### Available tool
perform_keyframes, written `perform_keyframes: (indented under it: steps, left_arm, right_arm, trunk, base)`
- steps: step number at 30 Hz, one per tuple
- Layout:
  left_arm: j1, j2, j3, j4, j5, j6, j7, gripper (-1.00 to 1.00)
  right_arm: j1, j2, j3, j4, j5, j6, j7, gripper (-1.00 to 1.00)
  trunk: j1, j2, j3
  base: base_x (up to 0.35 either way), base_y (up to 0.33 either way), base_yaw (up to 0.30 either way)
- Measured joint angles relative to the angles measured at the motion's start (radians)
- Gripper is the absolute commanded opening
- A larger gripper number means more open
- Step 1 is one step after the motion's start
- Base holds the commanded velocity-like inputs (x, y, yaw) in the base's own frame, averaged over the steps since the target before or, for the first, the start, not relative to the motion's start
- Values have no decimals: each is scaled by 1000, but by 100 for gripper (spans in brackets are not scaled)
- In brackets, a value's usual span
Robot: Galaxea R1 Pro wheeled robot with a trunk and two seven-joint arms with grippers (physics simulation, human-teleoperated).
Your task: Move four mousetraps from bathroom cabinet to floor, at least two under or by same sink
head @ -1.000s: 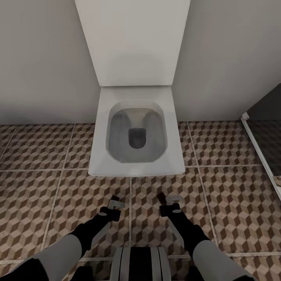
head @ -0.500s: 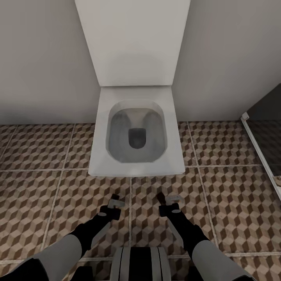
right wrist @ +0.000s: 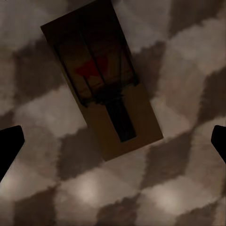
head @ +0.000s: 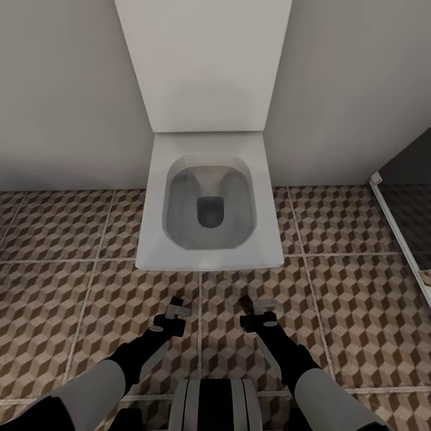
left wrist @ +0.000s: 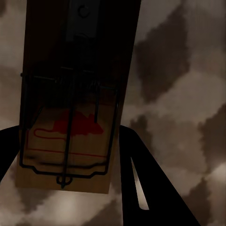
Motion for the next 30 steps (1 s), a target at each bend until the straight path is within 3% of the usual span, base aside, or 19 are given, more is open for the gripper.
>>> perform_keyframes:
  steps: [27,28,30]
  left_arm:
    - [0,0,0,0,0,0,0,-100]
    - [0,0,0,0,0,0,0,100]
    - [0,0,0,0,-3,1,-1,100]
  right_arm:
    - [0,0,0,0,0,0,0,100]
    - [0,0,0,0,0,0,0,100]
    - [0,0,0,0,0,0,0,100]
  trunk:
    - [0,0,0]
    - [0,0,0]
    - [0,0,0]
  base:
    - [0,0,0]
    - [0,0,0]
    - [0,0,0]
